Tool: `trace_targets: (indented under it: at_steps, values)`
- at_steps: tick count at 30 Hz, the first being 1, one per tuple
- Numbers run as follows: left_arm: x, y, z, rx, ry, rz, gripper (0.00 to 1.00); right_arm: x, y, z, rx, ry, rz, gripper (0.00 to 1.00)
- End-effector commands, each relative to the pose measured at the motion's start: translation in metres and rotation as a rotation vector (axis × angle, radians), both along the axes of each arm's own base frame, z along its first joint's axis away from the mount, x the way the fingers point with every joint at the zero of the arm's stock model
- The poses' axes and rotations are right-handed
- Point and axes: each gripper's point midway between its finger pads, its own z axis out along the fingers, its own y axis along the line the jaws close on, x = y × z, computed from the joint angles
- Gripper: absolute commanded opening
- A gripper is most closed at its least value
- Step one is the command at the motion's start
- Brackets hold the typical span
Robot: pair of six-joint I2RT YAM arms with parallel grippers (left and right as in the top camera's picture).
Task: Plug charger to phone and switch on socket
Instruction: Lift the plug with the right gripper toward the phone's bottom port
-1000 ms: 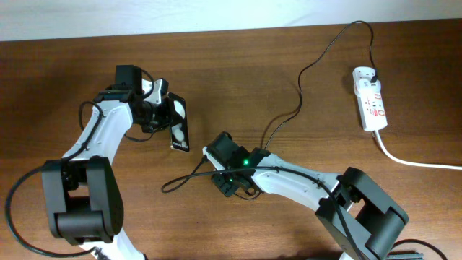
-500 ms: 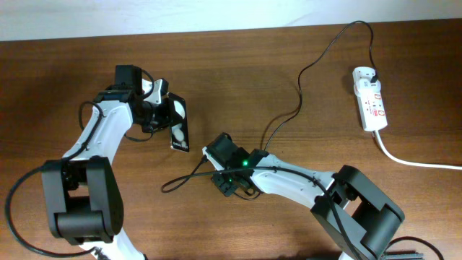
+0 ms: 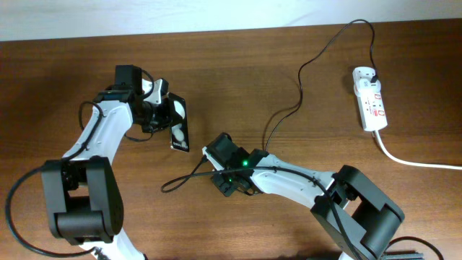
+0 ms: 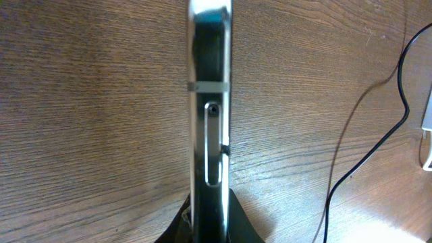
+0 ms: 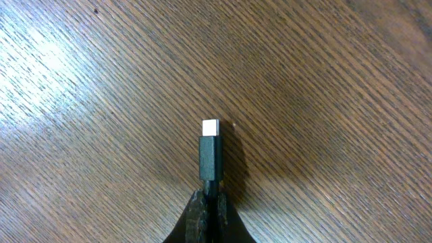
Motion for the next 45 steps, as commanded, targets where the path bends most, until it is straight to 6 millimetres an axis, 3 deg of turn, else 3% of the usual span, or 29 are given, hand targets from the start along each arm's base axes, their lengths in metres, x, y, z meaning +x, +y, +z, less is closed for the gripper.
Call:
trace_targets:
  at_steps: [1,3,6,8,10,16,18,20,22,25,28,33,37,41,43,45]
  values:
    - [0.007,-0.001,0.019,-0.01,-0.057,-0.013,0.0,0.0,0.0,0.005,0.004,0.002,-0.004,0.04]
    - [0.007,-0.002,0.02,-0.019,-0.056,-0.011,0.0,0.007,0.0,0.032,0.114,0.027,-0.019,0.04]
    - [0.005,-0.012,0.026,-0.087,-0.057,-0.034,0.0,0.002,0.006,0.065,0.365,0.199,0.014,0.04]
    - [0.006,-0.023,0.032,-0.159,-0.077,-0.06,0.0,-0.006,0.009,0.104,0.623,0.314,0.133,0.04]
    - [0.003,-0.039,0.038,-0.288,-0.112,-0.108,0.0,-0.008,0.002,0.121,0.74,0.384,0.146,0.04]
    - [-0.002,-0.052,0.03,-0.641,-0.1,0.028,0.0,-0.025,0.009,0.12,0.805,0.387,0.238,0.04]
    - [-0.005,-0.056,0.034,-0.695,-0.126,0.009,0.0,-0.017,0.012,0.119,0.813,0.37,0.202,0.04]
    - [-0.009,-0.063,0.06,-0.778,-0.217,-0.115,0.0,0.016,0.011,0.102,0.722,0.312,-0.024,0.04]
    - [-0.011,-0.066,0.076,-0.826,-0.25,-0.173,0.0,0.024,0.022,0.105,0.723,0.263,-0.054,0.04]
    - [-0.011,-0.066,0.077,-0.828,-0.253,-0.176,0.0,0.034,0.035,0.097,0.667,0.206,-0.193,0.04]
    - [-0.01,-0.066,0.079,-0.826,-0.27,-0.183,0.0,0.041,0.043,0.103,0.688,0.163,-0.231,0.04]
    - [-0.009,-0.066,0.079,-0.822,-0.272,-0.177,0.0,0.04,0.042,0.101,0.68,0.173,-0.233,0.04]
    - [-0.009,-0.066,0.079,-0.844,-0.209,-0.137,0.01,0.014,0.051,0.108,0.724,0.289,-0.136,0.04]
    - [-0.007,-0.066,0.079,-0.857,-0.166,-0.102,0.04,0.008,0.043,0.091,0.627,0.294,-0.201,0.04]
    - [-0.006,-0.065,0.078,-0.85,-0.17,-0.091,0.01,0.012,0.035,0.099,0.603,0.251,-0.234,0.04]
    - [-0.005,-0.065,0.078,-0.849,-0.171,-0.09,0.0,0.013,0.013,0.103,0.503,0.161,-0.321,0.04]
